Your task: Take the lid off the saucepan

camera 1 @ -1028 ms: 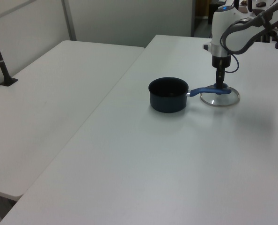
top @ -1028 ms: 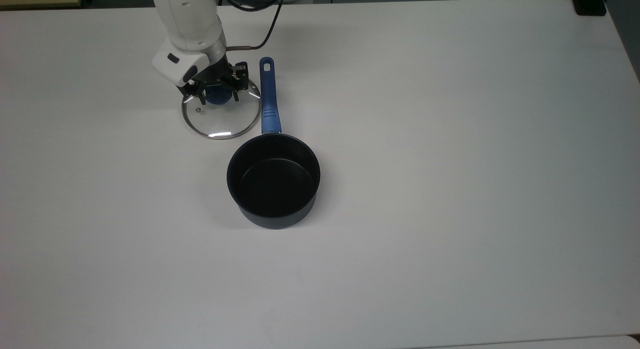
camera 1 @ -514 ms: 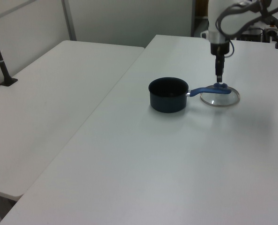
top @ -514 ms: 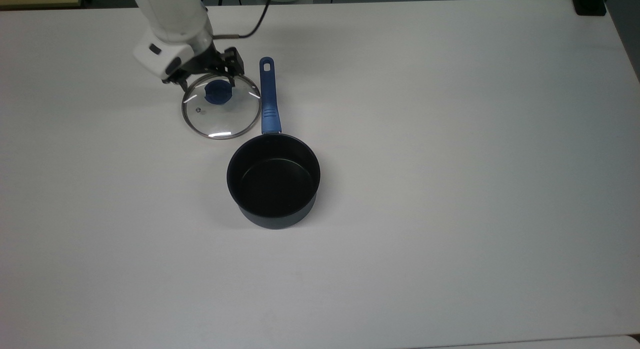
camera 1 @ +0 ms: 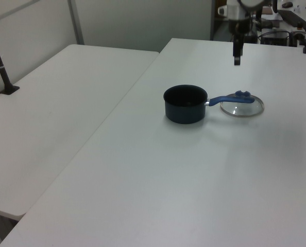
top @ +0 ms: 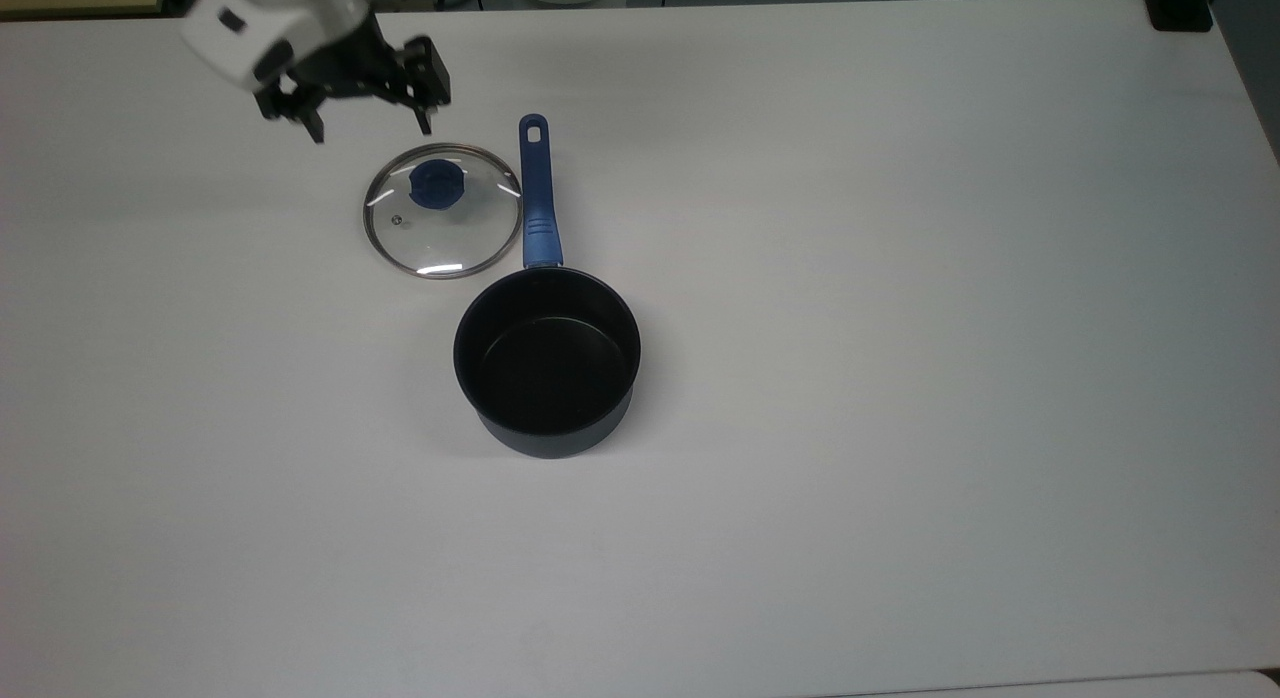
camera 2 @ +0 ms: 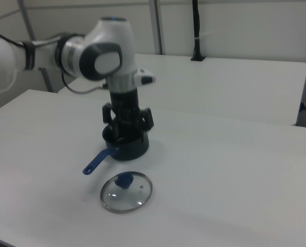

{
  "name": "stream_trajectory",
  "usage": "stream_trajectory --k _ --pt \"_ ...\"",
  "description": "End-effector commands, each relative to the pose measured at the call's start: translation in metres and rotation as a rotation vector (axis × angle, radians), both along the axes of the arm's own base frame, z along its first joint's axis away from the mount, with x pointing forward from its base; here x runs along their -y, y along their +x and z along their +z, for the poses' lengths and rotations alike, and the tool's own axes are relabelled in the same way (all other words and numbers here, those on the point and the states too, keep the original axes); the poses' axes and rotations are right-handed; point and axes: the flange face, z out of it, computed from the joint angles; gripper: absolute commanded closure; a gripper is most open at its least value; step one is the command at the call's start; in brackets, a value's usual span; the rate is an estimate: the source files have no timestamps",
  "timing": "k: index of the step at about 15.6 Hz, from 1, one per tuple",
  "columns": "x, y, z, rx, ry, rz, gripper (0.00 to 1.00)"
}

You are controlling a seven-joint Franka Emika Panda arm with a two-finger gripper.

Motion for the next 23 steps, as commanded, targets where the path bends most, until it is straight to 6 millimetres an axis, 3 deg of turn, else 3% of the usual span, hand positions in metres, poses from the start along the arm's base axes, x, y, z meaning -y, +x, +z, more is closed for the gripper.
stream_trajectory --k 1,7,10,23 --pt "-0.017 0.003 0.055 0.025 0.024 -0.113 0.0" --pt "-0.08 -0.003 0.074 -0.025 0.022 -0.152 0.0" --pt "-0.107 -0.015 0.095 -0.01 0.024 -0.176 0.0" --pt "-0.098 -0.014 0.102 0.008 0.008 -0.189 0.0"
